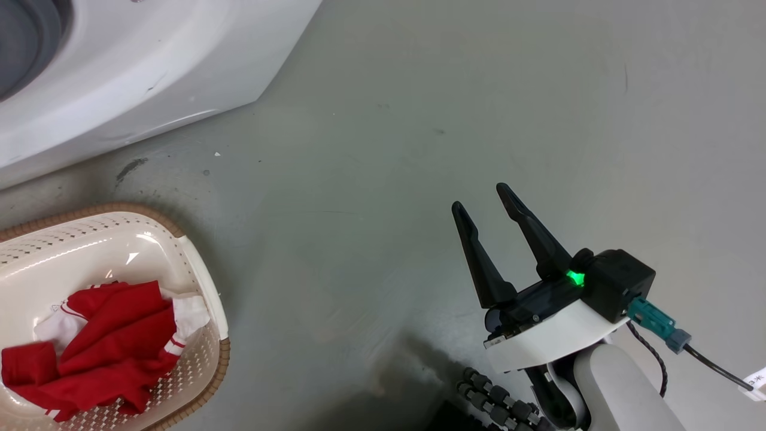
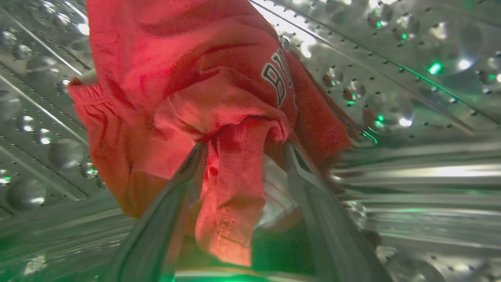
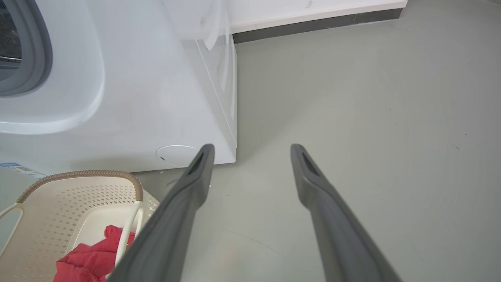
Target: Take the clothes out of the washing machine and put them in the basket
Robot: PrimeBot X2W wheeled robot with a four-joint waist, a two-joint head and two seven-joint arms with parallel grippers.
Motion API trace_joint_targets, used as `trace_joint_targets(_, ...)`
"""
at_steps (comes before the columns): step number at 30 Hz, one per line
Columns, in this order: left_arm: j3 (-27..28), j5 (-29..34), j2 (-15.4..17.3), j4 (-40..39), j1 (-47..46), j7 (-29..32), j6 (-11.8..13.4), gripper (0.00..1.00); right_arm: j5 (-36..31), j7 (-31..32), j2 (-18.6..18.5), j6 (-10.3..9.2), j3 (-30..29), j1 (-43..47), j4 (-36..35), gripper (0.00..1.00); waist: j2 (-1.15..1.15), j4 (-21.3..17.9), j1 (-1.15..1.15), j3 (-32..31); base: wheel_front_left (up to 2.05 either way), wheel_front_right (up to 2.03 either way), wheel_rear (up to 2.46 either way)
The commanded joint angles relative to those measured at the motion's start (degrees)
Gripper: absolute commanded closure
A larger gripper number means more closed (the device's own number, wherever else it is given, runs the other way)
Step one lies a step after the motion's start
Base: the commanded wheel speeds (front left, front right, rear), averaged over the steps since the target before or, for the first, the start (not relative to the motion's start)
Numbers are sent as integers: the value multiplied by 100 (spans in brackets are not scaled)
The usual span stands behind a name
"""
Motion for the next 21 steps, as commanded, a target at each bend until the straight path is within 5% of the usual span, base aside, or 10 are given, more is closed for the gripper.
trace_joint_targets(1,-40,45,-10,-35,146,-23,51,68,13,-11,3,-4,7,3,-16,0,0,-22,0,15,0,0,0)
trace_joint_targets(2,-41,50,3,-83,166,-33,90,100,25,-11,3,-4,12,3,-16,0,0,-35,0,23,0,0,0)
trace_joint_targets(10,18,115,165,-599,367,-486,532,100,51,-11,3,-4,-56,-12,-5,0,0,-44,0,19,0,0,0)
trace_joint_targets(21,457,-256,180,-1233,1132,-2047,831,100,-100,-11,2,-4,-301,-14,26,0,0,179,0,-322,0,0,0)
